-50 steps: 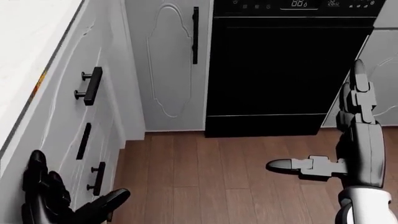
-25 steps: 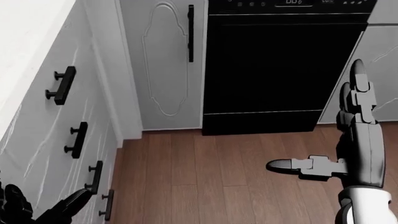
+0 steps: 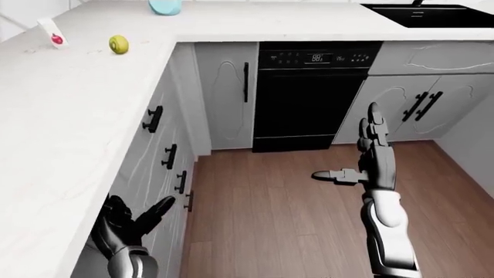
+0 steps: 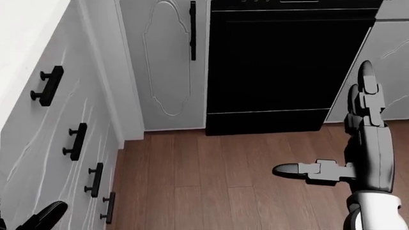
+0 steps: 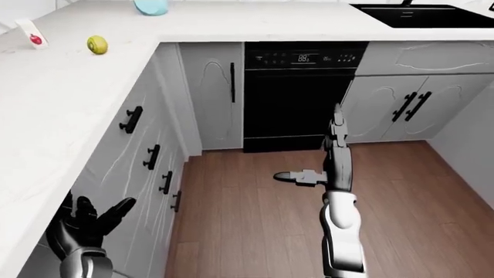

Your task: Close the right drawer.

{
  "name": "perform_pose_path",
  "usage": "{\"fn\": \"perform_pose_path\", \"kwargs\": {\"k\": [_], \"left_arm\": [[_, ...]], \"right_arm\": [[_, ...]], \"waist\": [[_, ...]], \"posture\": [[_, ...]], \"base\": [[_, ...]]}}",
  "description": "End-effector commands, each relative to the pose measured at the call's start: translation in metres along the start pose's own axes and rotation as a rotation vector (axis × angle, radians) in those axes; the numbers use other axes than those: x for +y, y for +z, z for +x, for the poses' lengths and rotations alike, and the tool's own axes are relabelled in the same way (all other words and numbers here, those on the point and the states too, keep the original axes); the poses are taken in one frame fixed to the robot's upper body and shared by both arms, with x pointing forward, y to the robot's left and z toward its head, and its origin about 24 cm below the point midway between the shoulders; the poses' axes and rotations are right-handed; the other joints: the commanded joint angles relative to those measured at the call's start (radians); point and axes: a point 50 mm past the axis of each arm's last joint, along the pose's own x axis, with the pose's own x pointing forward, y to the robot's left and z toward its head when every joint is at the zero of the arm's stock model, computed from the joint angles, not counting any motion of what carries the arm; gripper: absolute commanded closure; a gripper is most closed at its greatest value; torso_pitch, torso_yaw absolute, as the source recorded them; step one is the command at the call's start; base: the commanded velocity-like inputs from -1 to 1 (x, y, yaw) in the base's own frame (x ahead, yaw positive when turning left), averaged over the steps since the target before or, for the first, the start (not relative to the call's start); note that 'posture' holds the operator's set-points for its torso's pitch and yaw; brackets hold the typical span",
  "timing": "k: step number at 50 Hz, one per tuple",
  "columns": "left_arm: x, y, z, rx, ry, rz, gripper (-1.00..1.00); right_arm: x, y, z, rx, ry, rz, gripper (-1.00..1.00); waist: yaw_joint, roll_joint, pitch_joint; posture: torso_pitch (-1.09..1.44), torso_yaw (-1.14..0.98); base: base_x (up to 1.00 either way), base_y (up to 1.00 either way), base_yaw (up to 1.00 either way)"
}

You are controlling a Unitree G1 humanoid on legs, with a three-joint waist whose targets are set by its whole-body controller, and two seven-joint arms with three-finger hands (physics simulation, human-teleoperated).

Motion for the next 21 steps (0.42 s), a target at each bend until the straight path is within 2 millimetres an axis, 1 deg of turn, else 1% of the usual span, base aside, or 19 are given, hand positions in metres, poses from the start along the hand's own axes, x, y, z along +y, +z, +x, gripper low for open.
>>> {"fn": "perform_pose_path", "kwargs": {"k": [1, 13, 21], "left_arm": [[0.0272, 0.0363, 0.0056, -0.201, 0.155, -0.037, -1.0], [0.0343, 0.0376, 0.0061, -0.205, 0.172, -0.04, -1.0], [0.0353, 0.0384, 0.0062, -0.207, 0.175, -0.041, -1.0]], "right_arm": [[-0.002, 0.018, 0.0052, -0.094, -0.008, -0.002, -1.0], [-0.0024, 0.0174, 0.0049, -0.094, -0.009, -0.003, -1.0], [-0.002, 0.0176, 0.005, -0.093, -0.007, -0.005, -1.0]], "waist": [[0.017, 0.003, -0.021], [0.006, 0.003, -0.018], [-0.001, 0.003, -0.018]], "posture": [[0.0, 0.0], [0.0, 0.0], [0.0, 0.0]], "base": [[0.0, 0.0, 0.0], [0.0, 0.0, 0.0], [0.0, 0.0, 0.0]]}}
